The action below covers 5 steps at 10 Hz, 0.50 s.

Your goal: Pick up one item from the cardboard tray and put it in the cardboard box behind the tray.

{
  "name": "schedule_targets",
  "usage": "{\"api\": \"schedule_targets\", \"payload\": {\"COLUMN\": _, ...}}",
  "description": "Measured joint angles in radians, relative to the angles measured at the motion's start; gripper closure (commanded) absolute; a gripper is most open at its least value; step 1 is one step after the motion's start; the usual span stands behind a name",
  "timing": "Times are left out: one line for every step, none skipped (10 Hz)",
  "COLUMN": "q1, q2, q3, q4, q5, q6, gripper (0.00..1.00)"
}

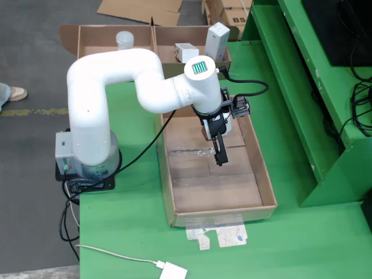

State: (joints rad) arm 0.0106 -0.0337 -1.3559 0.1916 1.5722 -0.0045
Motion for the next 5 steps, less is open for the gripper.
{"api": "schedule_targets", "payload": {"q1": 0.0, "q2": 0.0, "q3": 0.0, "q4": 0.0, "q5": 0.0, "q6": 0.0, "gripper": 0.0}}
{"api": "schedule_targets", "payload": {"q1": -0.002, "q2": -0.003, "q3": 0.0, "q4": 0.002, "q5": 0.0, "q6": 0.0, "gripper": 0.0}}
{"api": "schedule_targets", "payload": {"q1": -0.002, "q2": -0.008, "q3": 0.0, "q4": 0.002, "q5": 0.0, "q6": -0.002, "gripper": 0.0}}
{"api": "schedule_targets", "payload": {"q1": -0.002, "q2": -0.008, "q3": 0.002, "q4": -0.011, "q5": 0.0, "q6": 0.003, "gripper": 0.0}}
{"api": "schedule_targets", "payload": {"q1": 0.005, "q2": -0.003, "q3": 0.002, "q4": -0.015, "q5": -0.003, "q6": 0.014, "gripper": 0.0}}
